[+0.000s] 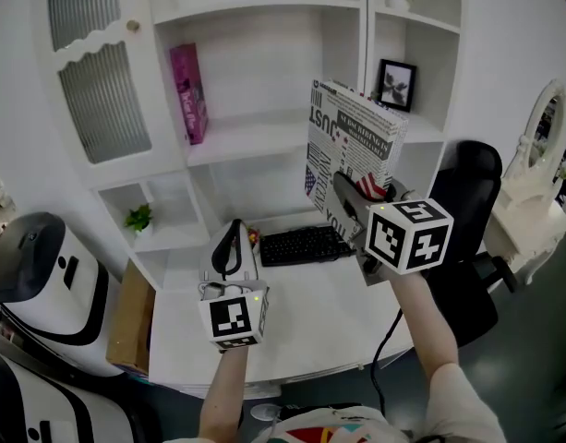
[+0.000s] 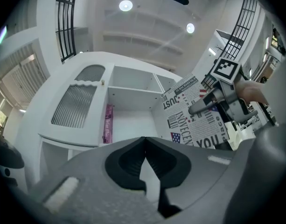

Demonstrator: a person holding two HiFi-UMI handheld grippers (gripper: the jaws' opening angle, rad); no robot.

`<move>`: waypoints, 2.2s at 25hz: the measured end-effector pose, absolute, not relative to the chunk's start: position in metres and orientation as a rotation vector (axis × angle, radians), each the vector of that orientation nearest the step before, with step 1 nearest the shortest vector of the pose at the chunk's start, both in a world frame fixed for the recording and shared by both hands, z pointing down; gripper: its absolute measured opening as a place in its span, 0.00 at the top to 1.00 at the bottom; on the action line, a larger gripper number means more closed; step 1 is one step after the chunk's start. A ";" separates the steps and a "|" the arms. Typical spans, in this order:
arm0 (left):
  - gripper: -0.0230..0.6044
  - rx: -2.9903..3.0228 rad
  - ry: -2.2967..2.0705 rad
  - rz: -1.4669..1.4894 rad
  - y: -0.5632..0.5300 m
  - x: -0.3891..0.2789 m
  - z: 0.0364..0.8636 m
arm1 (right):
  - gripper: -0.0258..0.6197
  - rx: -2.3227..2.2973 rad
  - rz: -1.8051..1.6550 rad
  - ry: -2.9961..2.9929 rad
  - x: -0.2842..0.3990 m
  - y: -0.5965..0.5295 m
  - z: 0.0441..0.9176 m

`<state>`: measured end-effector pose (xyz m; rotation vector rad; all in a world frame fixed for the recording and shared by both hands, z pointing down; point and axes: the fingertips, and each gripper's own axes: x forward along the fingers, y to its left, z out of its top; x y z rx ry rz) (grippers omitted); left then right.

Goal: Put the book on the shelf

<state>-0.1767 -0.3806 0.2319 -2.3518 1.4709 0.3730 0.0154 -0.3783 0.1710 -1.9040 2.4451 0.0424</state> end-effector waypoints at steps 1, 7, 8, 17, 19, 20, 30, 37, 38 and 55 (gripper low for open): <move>0.96 -2.348 1.468 0.371 -0.379 -0.177 0.231 | 0.72 -1.906 0.064 2.436 0.018 -0.380 0.158; 0.96 -2.341 1.469 0.390 -0.381 -0.183 0.227 | 0.72 -2.008 0.200 2.340 0.029 -0.417 0.091; 0.96 -2.341 1.466 0.389 -0.380 -0.183 0.226 | 0.72 -2.019 0.204 2.341 0.027 -0.426 0.086; 0.96 -2.278 1.520 0.340 -0.378 -0.211 0.235 | 0.72 -2.251 0.105 2.239 0.042 -0.513 0.082; 0.96 -2.274 1.539 0.326 -0.382 -0.219 0.240 | 0.72 -2.248 0.047 2.227 0.045 -0.528 0.080; 0.96 -2.270 1.544 0.321 -0.383 -0.222 0.241 | 0.72 -2.249 0.019 2.221 0.046 -0.535 0.079; 0.96 -2.285 1.551 0.296 -0.403 -0.231 0.252 | 0.72 -2.334 -0.023 2.144 0.054 -0.591 0.079; 0.96 -2.293 1.560 0.270 -0.417 -0.233 0.264 | 0.72 -2.364 -0.014 2.106 0.062 -0.629 0.078; 0.96 -2.292 1.565 0.257 -0.420 -0.235 0.268 | 0.72 -2.367 -0.015 2.103 0.063 -0.634 0.078; 0.96 -2.333 1.581 0.175 -0.449 -0.239 0.292 | 0.72 -2.334 -0.012 2.119 0.067 -0.681 0.079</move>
